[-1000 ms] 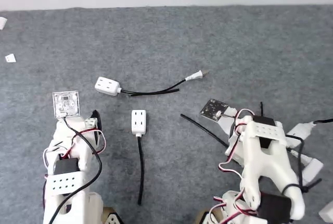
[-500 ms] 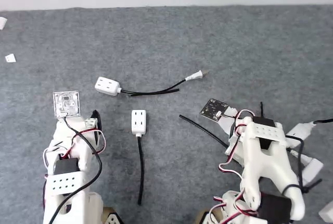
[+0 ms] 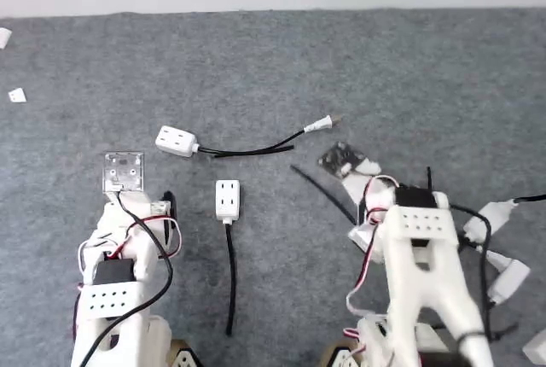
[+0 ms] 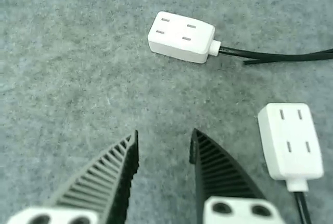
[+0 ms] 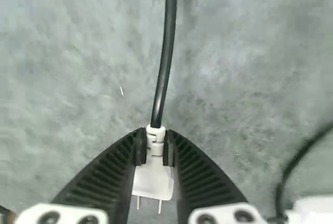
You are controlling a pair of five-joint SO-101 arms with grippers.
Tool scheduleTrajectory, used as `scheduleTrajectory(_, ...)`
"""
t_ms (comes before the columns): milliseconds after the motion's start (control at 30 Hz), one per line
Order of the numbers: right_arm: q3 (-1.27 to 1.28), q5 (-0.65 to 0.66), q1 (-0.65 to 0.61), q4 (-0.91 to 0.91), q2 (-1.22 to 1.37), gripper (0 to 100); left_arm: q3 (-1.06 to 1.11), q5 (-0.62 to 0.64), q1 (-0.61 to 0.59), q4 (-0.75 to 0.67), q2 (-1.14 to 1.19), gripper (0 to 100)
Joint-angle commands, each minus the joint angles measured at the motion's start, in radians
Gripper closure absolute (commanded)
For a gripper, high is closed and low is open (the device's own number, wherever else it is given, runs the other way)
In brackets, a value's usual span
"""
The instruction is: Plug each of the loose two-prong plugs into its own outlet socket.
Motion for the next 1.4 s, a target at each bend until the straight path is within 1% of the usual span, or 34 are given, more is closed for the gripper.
scheduleTrajectory(0,-0.118,-0.175,-0.102,0.116,-0.203,99.1,-0.036,-0.005,0.009,0.006,-0.011,85)
scheduleTrajectory(67,-0.169,-0.236,-0.186,0.191,-0.295,99.1,-0.038,-0.005,0.011,0.015,-0.011,85)
scheduleTrajectory(167,-0.265,-0.324,-0.335,0.269,-0.392,99.1,-0.059,-0.008,0.017,0.074,-0.011,85)
scheduleTrajectory(300,-0.413,-0.431,-0.464,0.298,-0.38,99.1,-0.065,-0.009,0.054,0.121,-0.009,85)
scheduleTrajectory(400,-0.483,-0.473,-0.522,0.268,-0.321,99.1,-0.074,-0.009,0.06,0.149,-0.011,85)
scheduleTrajectory(500,-0.506,-0.522,-0.584,0.183,-0.291,99.1,-0.085,-0.009,0.084,0.199,-0.011,85)
scheduleTrajectory(667,-0.506,-0.526,-0.789,0.113,-0.26,99.1,-0.093,-0.009,0.109,0.219,-0.009,85)
scheduleTrajectory(733,-0.503,-0.529,-0.84,0.087,-0.232,99.1,-0.094,-0.009,0.11,0.23,-0.009,85)
scheduleTrajectory(933,-0.502,-0.535,-0.863,0.024,-0.134,99.1,-0.097,-0.011,0.138,0.253,-0.009,85)
scheduleTrajectory(1067,-0.502,-0.537,-0.871,0.022,-0.117,99.1,-0.097,-0.041,0.141,0.255,-0.009,85)
scheduleTrajectory(1267,-0.471,-0.552,-0.872,-0.021,-0.117,99.0,-0.093,-0.072,0.187,0.278,-0.012,85)
scheduleTrajectory(1300,-0.468,-0.552,-0.872,-0.031,-0.116,99.0,-0.091,-0.095,0.192,0.288,-0.017,85)
scheduleTrajectory(1367,-0.454,-0.549,-0.871,-0.053,-0.116,99.0,-0.091,-0.184,0.207,0.33,-0.018,85)
